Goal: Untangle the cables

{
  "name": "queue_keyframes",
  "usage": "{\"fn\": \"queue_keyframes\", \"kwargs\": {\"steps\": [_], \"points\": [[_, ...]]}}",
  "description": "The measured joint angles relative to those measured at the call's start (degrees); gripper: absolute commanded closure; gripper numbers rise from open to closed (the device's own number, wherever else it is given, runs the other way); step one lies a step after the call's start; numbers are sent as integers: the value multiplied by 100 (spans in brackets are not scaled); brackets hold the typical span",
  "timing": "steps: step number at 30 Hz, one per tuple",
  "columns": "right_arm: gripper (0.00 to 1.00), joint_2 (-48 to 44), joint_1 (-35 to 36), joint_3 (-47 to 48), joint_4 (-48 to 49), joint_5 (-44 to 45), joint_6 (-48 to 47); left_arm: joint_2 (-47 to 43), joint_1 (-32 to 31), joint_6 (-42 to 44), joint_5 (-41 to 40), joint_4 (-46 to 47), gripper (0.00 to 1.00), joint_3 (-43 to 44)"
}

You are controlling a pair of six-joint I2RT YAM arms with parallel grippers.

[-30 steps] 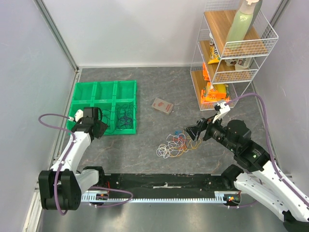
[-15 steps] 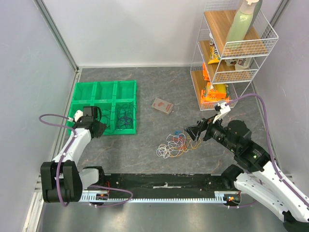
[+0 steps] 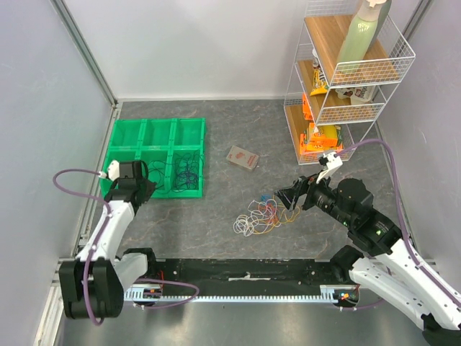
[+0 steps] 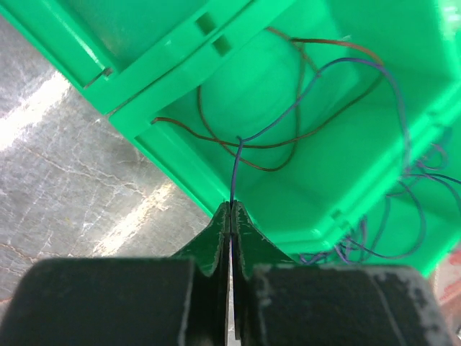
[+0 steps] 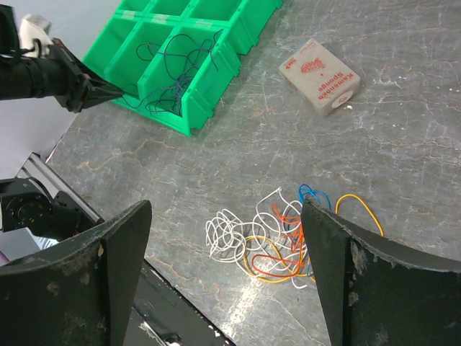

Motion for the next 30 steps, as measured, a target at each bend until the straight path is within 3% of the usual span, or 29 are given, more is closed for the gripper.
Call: {"fn": "queue_keyframes", "kwargs": {"steps": [5, 10, 21, 30], "points": [[8, 57, 0, -42, 37, 2, 2, -901, 0, 476, 214, 118, 98, -13], [8, 133, 0, -87, 52, -4, 24, -1316, 0, 1019, 1016, 391, 98, 81], [9, 138, 0, -94, 92, -22, 144, -715, -278, 1506, 2708, 682, 98, 682], [9, 98, 0, -96, 92, -37, 210, 516, -413, 1281, 2815, 605, 98, 820]]}}
